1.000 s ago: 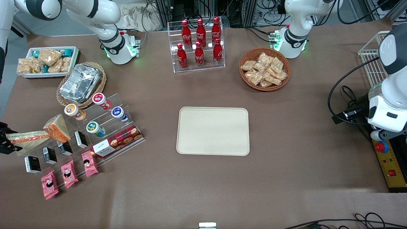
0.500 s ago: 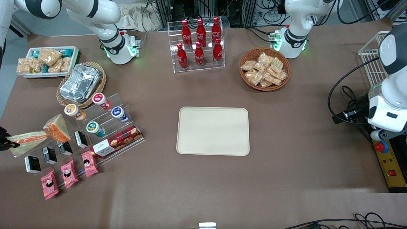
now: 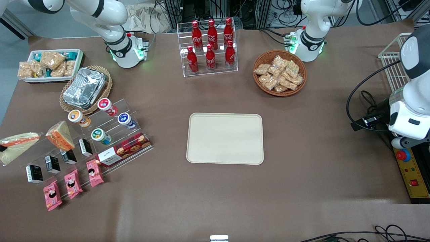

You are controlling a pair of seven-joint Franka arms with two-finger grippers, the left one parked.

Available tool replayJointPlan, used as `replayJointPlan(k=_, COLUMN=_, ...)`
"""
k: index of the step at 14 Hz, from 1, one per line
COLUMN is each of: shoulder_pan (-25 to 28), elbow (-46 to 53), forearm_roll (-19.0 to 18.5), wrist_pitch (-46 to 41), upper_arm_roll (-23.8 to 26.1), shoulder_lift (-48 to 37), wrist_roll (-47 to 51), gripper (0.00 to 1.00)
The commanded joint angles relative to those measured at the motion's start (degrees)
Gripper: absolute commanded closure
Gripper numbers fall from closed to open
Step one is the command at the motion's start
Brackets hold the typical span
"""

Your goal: Place sandwich on tray

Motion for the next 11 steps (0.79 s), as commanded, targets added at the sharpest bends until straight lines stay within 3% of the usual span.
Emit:
replayJointPlan(k=1, shoulder_pan=3.08, elbow=1.2, forearm_roll=0.65, wrist_pitch=-2.76, upper_arm_roll=0.11, shoulder_lift=-2.35, wrist_roll=-0.66, gripper=1.0)
replayJointPlan(k=11, shoulder_pan=23.9, elbow=1.2, forearm_roll=1.09, wrist_pitch=-2.76, upper_arm_roll=2.3, shoulder_lift=-9.57, wrist_roll=2.14, gripper=1.0)
